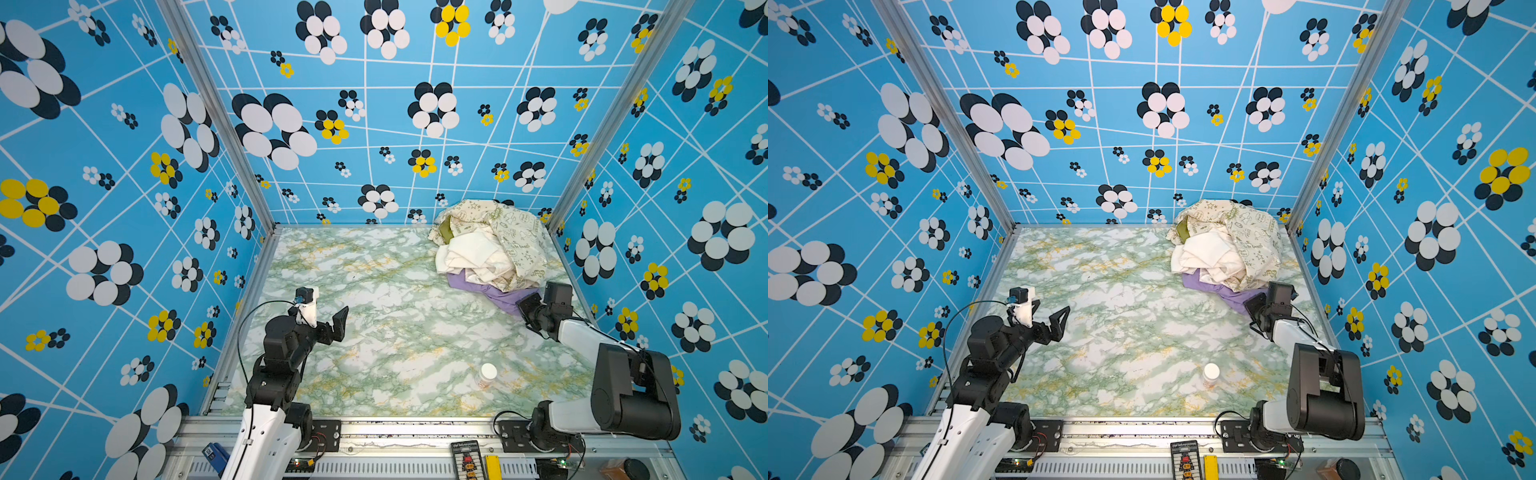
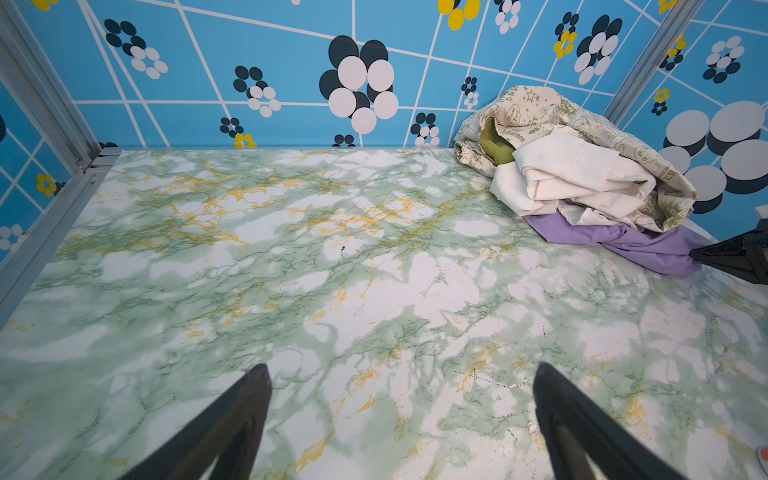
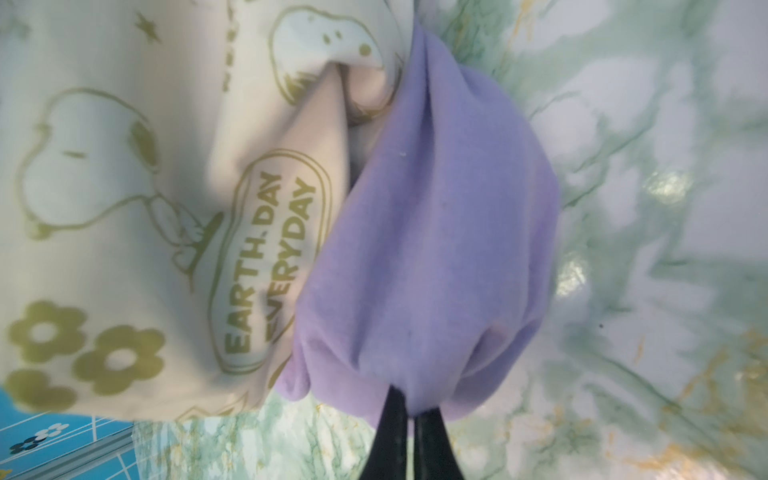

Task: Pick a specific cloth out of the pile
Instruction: 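Reach the right gripper to the purple cloth under the pile and grasp it, then pull the purple cloth out from under the pile with the right gripper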

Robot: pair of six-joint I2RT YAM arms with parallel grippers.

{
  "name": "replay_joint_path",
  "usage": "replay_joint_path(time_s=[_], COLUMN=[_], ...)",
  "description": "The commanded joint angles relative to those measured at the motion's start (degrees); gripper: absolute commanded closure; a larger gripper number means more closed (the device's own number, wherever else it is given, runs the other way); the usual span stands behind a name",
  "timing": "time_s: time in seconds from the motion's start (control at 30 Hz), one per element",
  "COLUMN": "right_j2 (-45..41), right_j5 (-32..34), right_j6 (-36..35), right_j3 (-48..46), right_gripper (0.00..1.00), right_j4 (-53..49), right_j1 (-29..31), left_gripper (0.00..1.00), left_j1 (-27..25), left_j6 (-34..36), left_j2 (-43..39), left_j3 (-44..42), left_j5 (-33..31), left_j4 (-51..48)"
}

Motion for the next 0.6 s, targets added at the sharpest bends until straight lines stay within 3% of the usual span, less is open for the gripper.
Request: replay_joint_path(time_s=[0.0, 0.57], right_j2=[-3.53, -14.40], right_j5=[0.01, -0.14], right_j6=[1.04, 6.55], right_j3=[1.12, 6.15], right_gripper=[1.00, 1.00], right_j4=[0.50, 1.31], right_j1=[-0.32, -0.33], left_gripper=[0.01, 0.01], left_j1=[-0.43, -0.96], left_j6=[1.23, 1.65], left_j2=[-1.02, -2.10], left_j3=[-0.63, -0.78], left_j5=[-0.71, -1.75], left_j4=[-0.37, -0.47])
